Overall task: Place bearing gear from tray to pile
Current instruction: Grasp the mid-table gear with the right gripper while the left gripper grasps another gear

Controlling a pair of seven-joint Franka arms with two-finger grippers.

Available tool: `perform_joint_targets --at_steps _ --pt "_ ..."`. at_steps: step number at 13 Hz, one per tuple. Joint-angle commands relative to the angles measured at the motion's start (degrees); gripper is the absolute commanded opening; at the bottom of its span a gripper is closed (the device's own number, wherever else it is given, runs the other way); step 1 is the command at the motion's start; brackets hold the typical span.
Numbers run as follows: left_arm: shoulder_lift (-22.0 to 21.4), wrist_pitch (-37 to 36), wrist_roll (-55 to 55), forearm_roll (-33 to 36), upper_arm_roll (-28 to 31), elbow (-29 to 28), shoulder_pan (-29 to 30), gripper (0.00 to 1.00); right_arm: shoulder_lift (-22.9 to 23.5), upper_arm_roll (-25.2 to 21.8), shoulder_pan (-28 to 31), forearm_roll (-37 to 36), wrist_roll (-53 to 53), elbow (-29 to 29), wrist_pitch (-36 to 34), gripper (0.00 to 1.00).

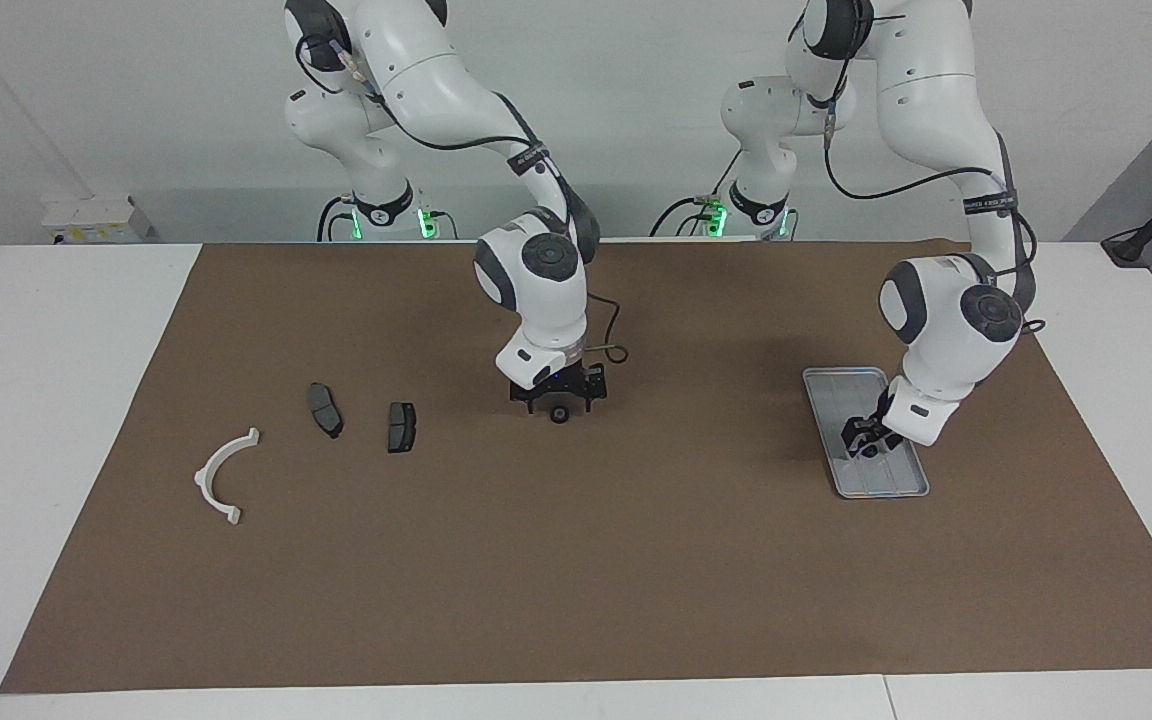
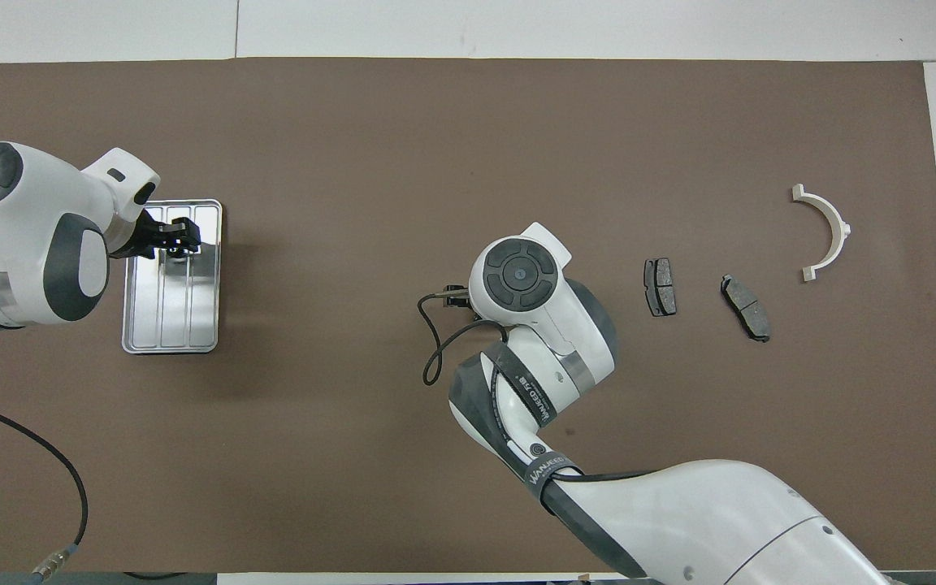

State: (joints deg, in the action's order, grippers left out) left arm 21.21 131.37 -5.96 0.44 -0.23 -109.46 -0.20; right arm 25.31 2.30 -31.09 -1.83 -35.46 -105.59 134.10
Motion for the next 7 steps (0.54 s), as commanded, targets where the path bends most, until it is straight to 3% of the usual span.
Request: perform_joint_targets --at_steps 1,4,7 --pt "-1.09 2.40 0.51 0.97 -0.56 -2.34 0.90 0.64 0.79 0.34 0.41 0.68 0.75 0.47 1.43 1.00" --pt "-1.09 2.40 0.86 0.97 -0.56 -2.51 0.99 0.59 1.93 0.34 0.24 0.77 0.66 0.38 2.92 1.00" --pt "-1.09 2.40 1.03 0.97 -0.56 -2.60 1.43 0.58 2.11 0.34 0.06 0.77 0.13 0.38 2.92 0.90"
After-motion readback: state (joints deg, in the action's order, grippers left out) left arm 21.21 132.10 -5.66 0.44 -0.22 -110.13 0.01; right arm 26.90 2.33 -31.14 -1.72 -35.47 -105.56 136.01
